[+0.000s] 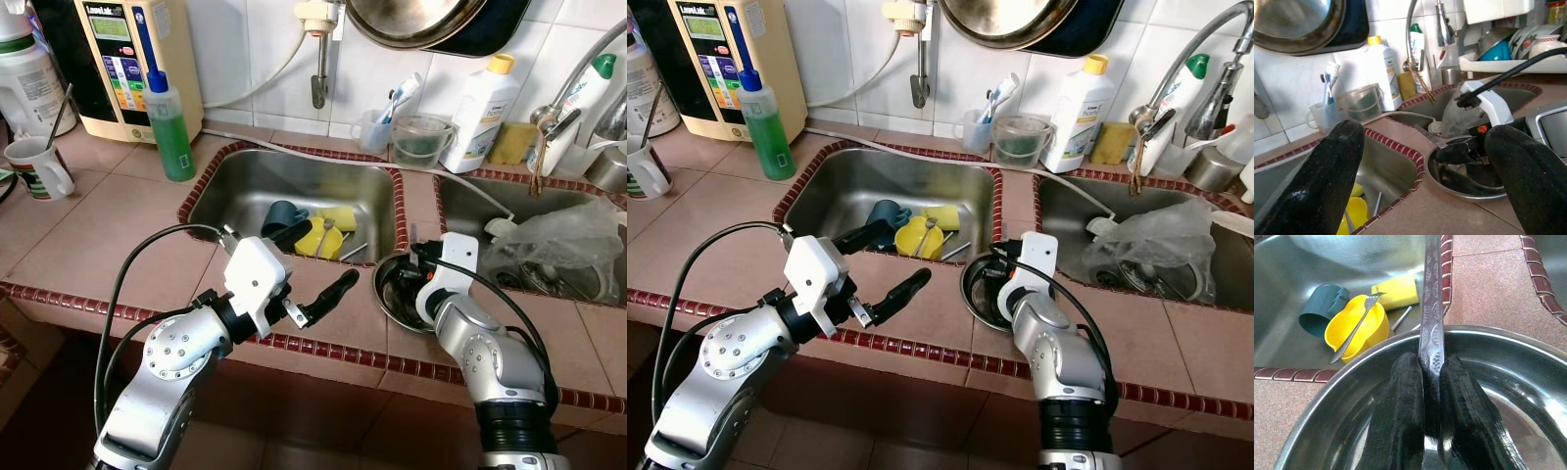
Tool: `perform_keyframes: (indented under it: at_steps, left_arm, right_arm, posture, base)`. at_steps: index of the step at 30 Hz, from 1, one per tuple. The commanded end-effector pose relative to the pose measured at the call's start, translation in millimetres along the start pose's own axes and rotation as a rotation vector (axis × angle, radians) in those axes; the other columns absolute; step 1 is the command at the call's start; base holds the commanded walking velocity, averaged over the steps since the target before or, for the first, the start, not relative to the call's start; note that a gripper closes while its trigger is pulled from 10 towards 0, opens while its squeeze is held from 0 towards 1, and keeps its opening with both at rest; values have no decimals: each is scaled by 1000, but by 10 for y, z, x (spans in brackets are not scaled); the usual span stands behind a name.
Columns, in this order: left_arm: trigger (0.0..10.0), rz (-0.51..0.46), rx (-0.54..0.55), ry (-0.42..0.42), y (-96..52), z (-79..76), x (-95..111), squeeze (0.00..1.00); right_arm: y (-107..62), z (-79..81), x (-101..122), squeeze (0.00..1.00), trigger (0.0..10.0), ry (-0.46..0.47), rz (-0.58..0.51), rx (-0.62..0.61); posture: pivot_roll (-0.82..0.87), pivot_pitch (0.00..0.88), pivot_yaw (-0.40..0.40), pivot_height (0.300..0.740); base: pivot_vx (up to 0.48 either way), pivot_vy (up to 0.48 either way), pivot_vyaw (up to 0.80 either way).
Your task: Kitchen organization
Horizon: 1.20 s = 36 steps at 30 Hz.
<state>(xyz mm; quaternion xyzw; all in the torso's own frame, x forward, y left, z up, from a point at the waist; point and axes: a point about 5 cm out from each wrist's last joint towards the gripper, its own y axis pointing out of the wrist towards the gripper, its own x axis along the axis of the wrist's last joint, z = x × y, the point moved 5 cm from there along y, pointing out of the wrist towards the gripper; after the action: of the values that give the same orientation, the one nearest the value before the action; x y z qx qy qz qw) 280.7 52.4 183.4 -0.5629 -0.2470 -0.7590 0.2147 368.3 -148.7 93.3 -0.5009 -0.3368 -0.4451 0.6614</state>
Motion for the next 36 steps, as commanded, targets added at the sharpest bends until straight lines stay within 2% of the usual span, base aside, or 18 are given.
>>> perform_keyframes:
  at_steps: [1,5,9,11,16,23,28,29,30,31,36]
  left_arm:
    - [10000,13,-27,1,-6,-60,-45,0]
    - [10000,14,-32,-3,-2,-60,-49,0]
    - [10000,11,-31,4,11,-27,-41,0]
    - [10000,7,-20,9,33,31,-29,0]
    - [10000,-1,-1,21,61,128,-2,0]
    - [10000,-9,43,28,96,309,31,0]
    - [10000,-11,91,16,129,430,29,0]
    - [10000,-5,116,3,142,482,13,0]
    - [10000,-5,116,3,142,482,13,0]
    - [10000,-5,177,-26,169,614,-1,0]
    - [10000,54,312,-61,171,882,-146,0]
  right_arm:
    - [-9,-39,67,0,0,3,-21,-11]
    - [-19,-32,89,0,0,0,-33,-8]
    - [-55,30,273,0,0,7,-123,29]
    - [-76,48,392,0,0,21,-172,44]
    - [-97,57,496,0,0,35,-213,56]
    - [-159,196,639,0,0,57,-280,146]
    - [-247,230,865,0,0,-49,-435,152]
    - [-275,246,917,0,2118,-83,-473,156]
    - [-275,246,917,0,2118,-83,-473,156]
    - [-338,284,1017,0,10000,-160,-551,165]
    - [-417,301,1077,0,10000,-216,-638,166]
  posture:
    - [45,0,-42,740]
    - [45,0,-41,740]
    - [43,0,-38,740]
    - [39,0,-37,740]
    - [38,0,-37,740]
    - [35,0,-35,740]
    - [34,0,-33,740]
    - [33,0,-30,740]
    - [33,0,-30,740]
    - [33,0,-30,740]
    - [29,0,-26,740]
  base:
    - [0,0,0]
    - [0,0,0]
    - [0,0,0]
    - [0,0,0]
    - [0,0,0]
    - [0,0,0]
    - [0,0,0]
    - [0,0,0]
    - [0,0,0]
    - [0,0,0]
    - [0,0,0]
